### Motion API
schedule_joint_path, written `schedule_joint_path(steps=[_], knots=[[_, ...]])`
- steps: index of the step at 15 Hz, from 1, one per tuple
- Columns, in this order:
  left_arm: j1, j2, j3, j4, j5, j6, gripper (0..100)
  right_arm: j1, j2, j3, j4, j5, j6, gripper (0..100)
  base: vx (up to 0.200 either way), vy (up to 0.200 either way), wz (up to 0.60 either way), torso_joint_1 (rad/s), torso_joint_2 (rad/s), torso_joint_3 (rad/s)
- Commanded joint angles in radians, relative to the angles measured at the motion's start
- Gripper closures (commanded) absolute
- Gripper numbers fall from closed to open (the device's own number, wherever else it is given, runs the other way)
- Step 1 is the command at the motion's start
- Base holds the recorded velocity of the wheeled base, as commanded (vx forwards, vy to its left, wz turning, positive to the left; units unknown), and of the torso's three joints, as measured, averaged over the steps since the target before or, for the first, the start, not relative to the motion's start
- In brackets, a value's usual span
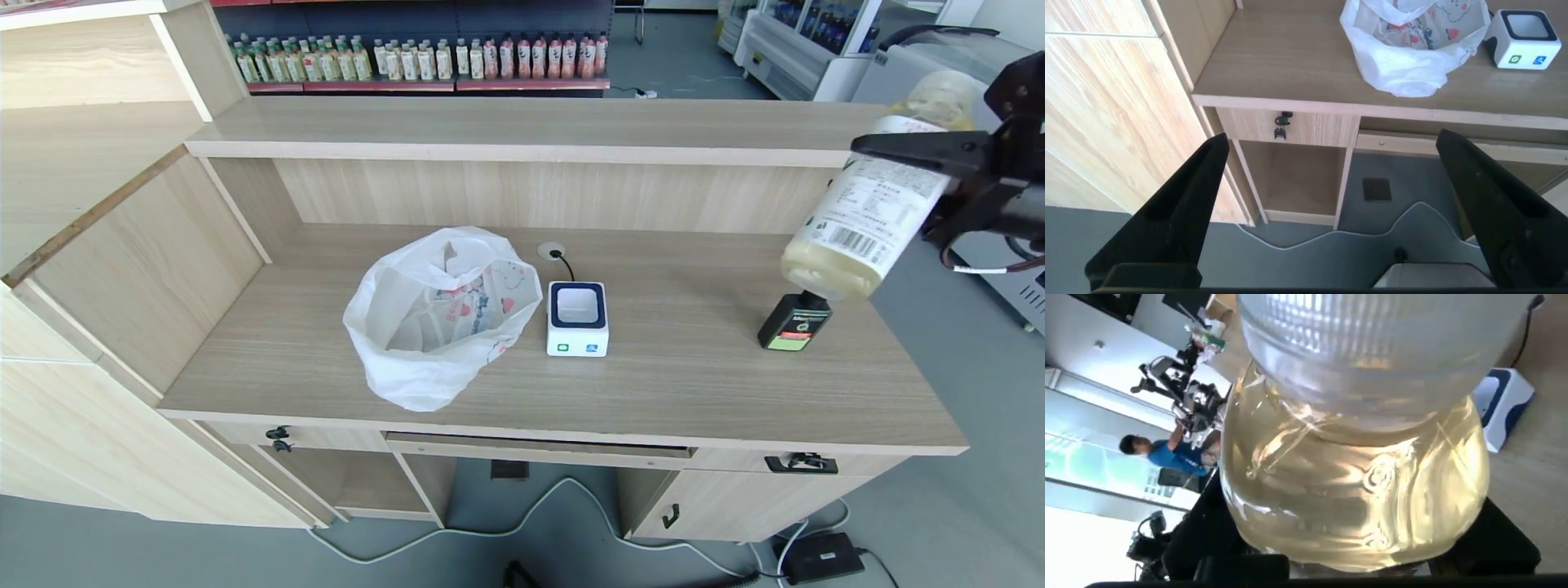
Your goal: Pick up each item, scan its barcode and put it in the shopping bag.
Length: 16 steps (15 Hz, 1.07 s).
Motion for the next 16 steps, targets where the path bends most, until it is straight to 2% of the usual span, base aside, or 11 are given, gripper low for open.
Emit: schedule_joint_path(steps=[1,7,11,16], knots=[[0.000,0.000,0.000,0.000,0.001,0.000,0,-0.032,-0.214,0.029,-0.002,0.113,0.139,100,0.000,0.000,0.00,0.000,0.00,0.000],[0.000,0.000,0.000,0.000,0.001,0.000,0,0.115,-0.311,0.149,-0.039,0.189,0.139,100,0.000,0.000,0.00,0.000,0.00,0.000],[0.000,0.000,0.000,0.000,0.001,0.000,0,0.160,-0.345,0.186,-0.039,0.238,0.135,100,0.000,0.000,0.00,0.000,0.00,0.000],[0.000,0.000,0.000,0.000,0.001,0.000,0,0.224,-0.372,0.203,-0.036,0.242,0.138,100,0.000,0.000,0.00,0.000,0.00,0.000]])
